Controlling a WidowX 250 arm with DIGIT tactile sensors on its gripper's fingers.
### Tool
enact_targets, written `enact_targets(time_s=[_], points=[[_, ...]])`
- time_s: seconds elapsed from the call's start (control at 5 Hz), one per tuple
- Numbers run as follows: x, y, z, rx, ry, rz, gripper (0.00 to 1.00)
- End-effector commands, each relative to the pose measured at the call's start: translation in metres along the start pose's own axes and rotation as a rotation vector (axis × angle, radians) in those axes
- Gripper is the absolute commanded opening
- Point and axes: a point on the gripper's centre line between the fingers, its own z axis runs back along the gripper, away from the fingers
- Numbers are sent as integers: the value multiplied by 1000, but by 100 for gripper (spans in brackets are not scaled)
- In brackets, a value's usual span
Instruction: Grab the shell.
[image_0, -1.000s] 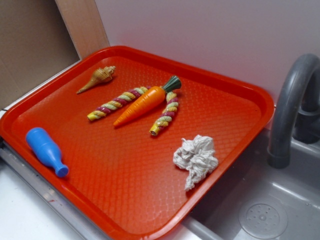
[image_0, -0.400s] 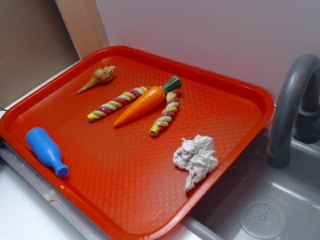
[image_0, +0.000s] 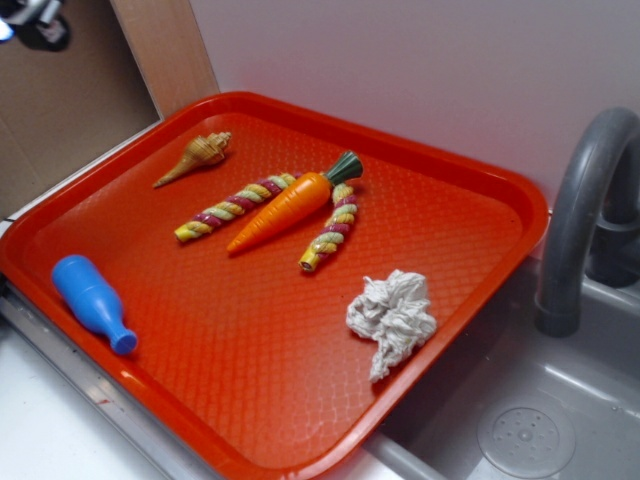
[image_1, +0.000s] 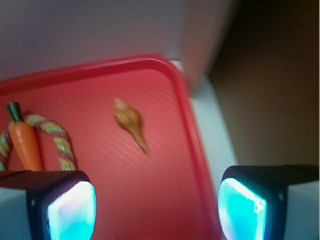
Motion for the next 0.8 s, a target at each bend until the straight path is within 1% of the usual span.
enact_targets(time_s=[0.0, 0.2, 0.4, 0.6], points=[[48, -17, -65, -20, -89, -131, 100], [49, -30, -103, -78, -48, -177, 100], [41, -34, -126, -40, 10, -209, 100], [28, -37, -141, -68, 55, -246, 100]])
